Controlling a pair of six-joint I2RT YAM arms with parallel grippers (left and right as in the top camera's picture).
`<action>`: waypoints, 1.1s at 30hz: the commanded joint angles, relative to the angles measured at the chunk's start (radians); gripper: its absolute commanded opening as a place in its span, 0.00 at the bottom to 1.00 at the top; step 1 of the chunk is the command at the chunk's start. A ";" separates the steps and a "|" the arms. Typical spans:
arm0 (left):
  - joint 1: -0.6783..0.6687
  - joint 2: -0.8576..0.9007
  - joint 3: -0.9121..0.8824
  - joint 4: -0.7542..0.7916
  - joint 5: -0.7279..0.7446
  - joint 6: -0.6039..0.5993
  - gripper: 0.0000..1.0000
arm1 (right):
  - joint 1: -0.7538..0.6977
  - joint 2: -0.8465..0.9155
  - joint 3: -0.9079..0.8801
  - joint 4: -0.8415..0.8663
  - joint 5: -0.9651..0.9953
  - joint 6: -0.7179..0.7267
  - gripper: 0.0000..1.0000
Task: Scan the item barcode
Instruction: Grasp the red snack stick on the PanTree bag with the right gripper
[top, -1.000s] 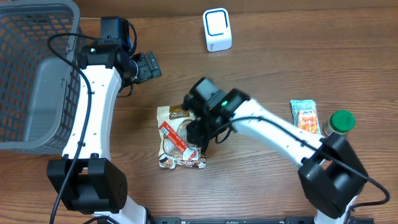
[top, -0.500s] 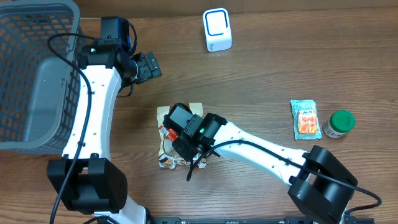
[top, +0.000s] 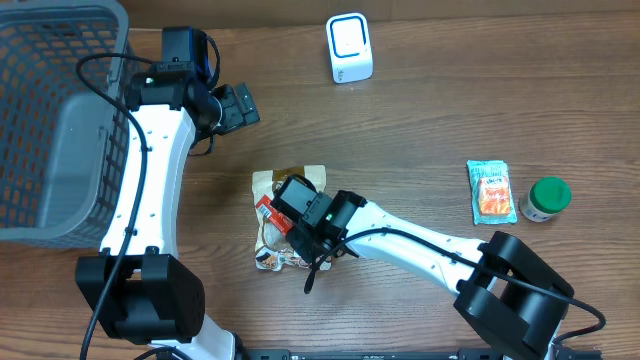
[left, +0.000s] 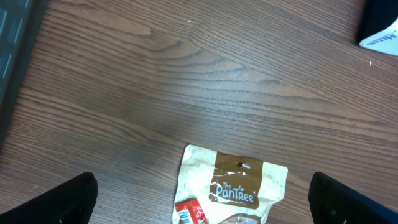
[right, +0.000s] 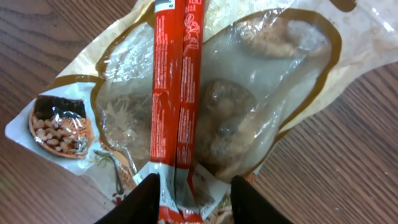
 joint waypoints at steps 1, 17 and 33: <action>0.004 -0.020 0.014 -0.001 -0.006 0.022 1.00 | 0.003 0.003 -0.027 0.027 -0.020 0.020 0.36; 0.004 -0.020 0.014 -0.001 -0.005 0.022 1.00 | 0.003 0.021 -0.033 0.045 -0.043 0.046 0.33; 0.004 -0.020 0.014 -0.001 -0.005 0.022 1.00 | -0.013 -0.066 0.008 0.013 -0.025 0.043 0.04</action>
